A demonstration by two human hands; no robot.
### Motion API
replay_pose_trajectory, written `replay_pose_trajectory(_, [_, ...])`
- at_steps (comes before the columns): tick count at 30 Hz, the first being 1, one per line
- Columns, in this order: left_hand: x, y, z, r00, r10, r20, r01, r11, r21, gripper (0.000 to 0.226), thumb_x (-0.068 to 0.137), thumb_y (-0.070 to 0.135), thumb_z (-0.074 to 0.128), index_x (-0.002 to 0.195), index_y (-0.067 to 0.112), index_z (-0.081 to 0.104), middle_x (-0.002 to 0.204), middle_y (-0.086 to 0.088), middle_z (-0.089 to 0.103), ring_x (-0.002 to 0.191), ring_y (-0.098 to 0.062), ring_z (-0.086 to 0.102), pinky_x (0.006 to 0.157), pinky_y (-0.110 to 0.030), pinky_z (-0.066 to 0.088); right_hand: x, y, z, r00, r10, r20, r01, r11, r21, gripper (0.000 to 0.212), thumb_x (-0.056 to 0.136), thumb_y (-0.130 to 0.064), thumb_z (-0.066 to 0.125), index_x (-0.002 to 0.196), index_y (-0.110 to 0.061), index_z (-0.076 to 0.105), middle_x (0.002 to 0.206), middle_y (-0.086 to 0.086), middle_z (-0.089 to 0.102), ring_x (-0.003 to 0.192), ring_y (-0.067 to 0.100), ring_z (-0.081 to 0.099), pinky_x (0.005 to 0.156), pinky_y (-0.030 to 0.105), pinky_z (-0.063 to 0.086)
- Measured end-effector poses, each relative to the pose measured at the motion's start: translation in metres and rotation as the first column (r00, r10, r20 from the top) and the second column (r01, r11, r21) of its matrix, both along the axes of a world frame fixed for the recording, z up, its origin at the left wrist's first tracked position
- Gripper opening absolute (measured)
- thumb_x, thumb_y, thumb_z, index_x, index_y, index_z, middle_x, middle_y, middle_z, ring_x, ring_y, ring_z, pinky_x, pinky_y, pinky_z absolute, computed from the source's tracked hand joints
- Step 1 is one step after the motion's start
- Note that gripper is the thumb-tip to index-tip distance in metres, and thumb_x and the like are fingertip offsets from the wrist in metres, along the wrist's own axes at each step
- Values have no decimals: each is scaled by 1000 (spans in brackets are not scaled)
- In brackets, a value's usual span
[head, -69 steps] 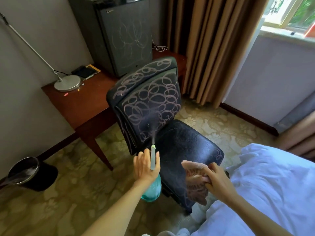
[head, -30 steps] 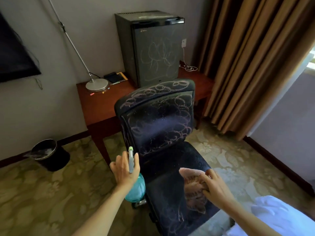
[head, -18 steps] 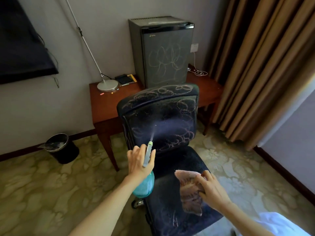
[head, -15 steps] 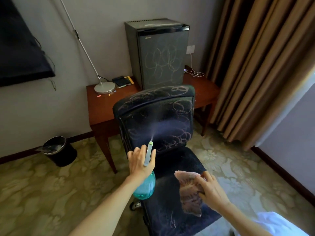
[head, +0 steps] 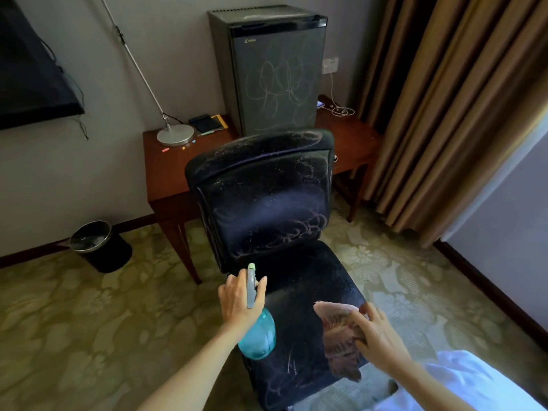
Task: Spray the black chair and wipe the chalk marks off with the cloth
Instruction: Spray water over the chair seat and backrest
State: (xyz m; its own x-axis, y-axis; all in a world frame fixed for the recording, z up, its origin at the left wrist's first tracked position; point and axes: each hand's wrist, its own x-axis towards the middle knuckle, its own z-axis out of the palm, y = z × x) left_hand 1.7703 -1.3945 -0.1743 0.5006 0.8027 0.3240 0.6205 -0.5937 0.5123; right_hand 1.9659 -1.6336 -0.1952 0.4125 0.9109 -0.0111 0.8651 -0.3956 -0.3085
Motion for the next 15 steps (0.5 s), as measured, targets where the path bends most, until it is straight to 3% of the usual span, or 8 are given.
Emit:
replay_pose_trajectory(5, [-62,5,-48,989,141,-51,-146,982,-122,46,84,58,34,73,17,52,64,2,56,65,-27,57,62,-40,49,-12,7,-15,998,55,0,-55,997,-55,67,52,-12,80,108,-32,48,97,-4,42,75,23,53,44,26,43])
replay_pose_trajectory(8, [-98,18,-73,970,201,-139,-229,945,-234,46,86,57,38,75,15,52,68,-4,58,73,-30,58,74,-44,47,-26,17,-16,997,76,-3,-76,995,-60,66,52,-10,79,106,-31,47,96,-2,44,74,24,54,48,28,46])
replay_pose_trajectory(11, [-129,33,-87,933,214,-290,-303,902,-307,39,92,51,46,81,14,53,76,-6,61,84,-31,59,86,-44,40,-47,31,-15,996,85,26,-83,994,-66,69,47,-9,82,104,-29,50,93,-1,46,70,22,54,48,22,38])
replay_pose_trajectory(15, [-168,45,-89,942,91,-324,-188,940,-285,55,82,63,31,77,15,56,68,-3,60,72,-29,61,76,-40,42,-81,49,-17,996,89,32,-86,994,-74,71,45,-13,87,105,-28,52,96,-1,46,70,21,56,49,20,41])
